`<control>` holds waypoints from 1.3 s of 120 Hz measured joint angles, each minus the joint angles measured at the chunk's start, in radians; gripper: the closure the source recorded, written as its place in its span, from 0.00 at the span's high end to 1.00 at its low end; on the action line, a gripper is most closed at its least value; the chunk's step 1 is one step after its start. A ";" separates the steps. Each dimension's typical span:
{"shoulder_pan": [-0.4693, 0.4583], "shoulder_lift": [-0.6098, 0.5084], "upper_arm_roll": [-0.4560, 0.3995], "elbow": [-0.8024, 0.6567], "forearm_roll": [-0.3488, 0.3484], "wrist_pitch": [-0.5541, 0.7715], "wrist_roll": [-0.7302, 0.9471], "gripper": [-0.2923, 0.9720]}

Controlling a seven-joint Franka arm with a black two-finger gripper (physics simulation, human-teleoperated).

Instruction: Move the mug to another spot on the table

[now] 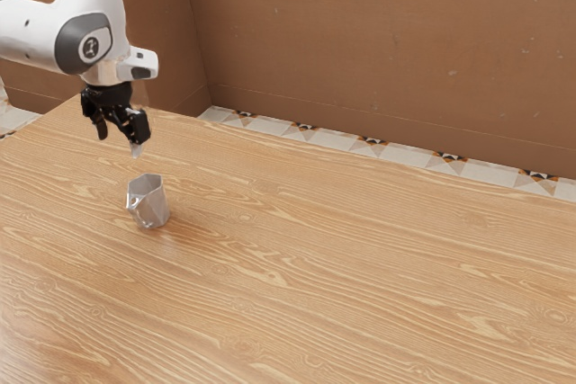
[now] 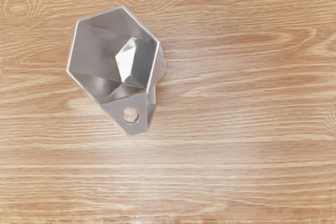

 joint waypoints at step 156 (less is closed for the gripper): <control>0.305 0.380 -0.133 -0.100 -0.282 0.497 0.179 0.57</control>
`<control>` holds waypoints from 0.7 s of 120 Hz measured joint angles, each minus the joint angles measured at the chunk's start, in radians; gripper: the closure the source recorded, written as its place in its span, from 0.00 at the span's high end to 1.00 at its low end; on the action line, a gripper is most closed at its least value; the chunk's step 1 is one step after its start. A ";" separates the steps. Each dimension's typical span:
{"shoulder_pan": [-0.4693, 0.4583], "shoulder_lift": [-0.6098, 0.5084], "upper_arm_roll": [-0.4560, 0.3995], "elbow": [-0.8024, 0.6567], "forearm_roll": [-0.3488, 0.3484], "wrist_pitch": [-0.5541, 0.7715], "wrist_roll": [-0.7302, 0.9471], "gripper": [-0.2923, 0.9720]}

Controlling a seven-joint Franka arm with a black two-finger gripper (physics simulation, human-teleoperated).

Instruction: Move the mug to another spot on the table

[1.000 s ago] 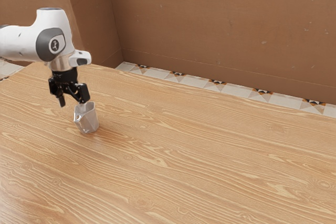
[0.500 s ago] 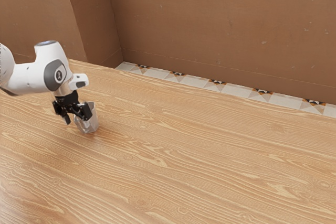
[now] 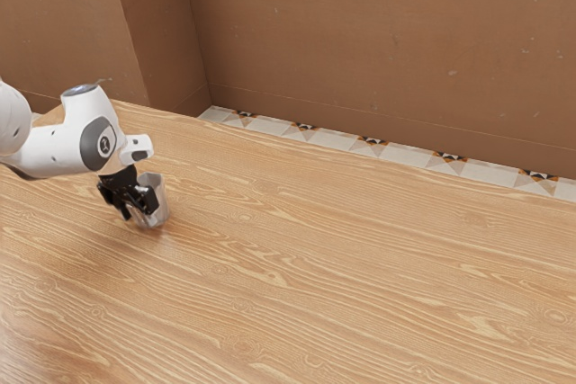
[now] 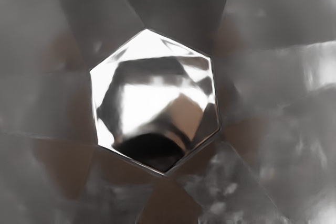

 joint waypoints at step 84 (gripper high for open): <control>-0.014 -0.009 -0.002 -0.040 -0.020 0.131 0.031 0.29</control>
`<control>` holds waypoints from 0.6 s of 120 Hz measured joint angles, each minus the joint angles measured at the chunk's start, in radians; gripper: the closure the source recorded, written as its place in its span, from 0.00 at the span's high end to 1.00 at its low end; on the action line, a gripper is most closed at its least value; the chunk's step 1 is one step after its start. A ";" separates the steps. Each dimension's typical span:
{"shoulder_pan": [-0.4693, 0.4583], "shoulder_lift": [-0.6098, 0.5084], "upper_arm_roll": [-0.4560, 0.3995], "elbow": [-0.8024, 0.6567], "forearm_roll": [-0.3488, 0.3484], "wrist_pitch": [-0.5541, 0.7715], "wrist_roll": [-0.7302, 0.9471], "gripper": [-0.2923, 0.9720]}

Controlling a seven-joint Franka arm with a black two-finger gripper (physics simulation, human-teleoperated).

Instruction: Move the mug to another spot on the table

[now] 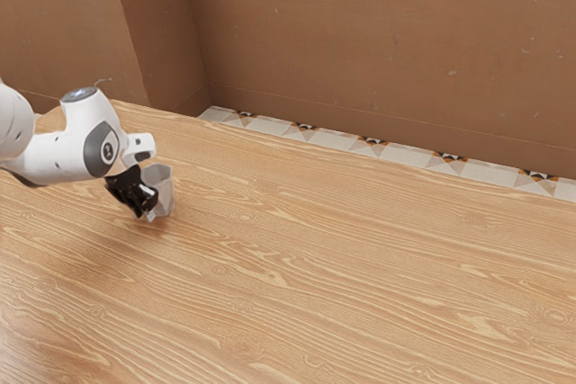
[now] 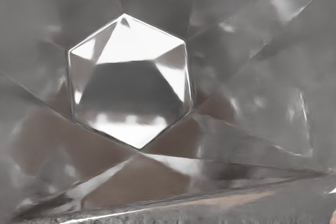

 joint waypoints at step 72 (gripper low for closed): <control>-0.126 -0.230 0.005 -0.287 -0.038 0.258 -0.024 0.17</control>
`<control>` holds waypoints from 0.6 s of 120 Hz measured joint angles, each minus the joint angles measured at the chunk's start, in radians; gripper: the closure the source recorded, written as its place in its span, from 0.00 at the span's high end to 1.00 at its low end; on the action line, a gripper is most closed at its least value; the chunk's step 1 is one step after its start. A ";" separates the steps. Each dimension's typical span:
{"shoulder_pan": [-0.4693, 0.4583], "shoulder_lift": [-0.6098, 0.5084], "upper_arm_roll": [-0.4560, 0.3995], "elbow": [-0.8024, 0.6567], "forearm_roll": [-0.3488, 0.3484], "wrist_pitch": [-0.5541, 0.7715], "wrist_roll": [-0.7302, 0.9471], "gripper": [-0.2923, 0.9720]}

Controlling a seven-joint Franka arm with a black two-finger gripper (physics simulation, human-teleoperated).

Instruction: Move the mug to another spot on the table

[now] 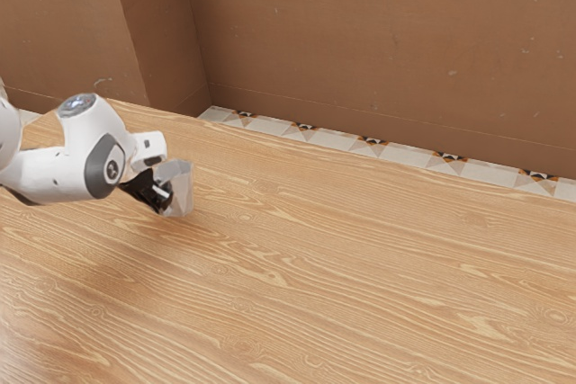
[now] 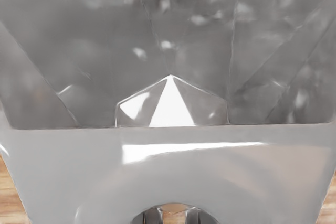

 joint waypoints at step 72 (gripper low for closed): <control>-0.201 -0.094 0.012 -0.203 -0.036 0.046 -0.005 0.16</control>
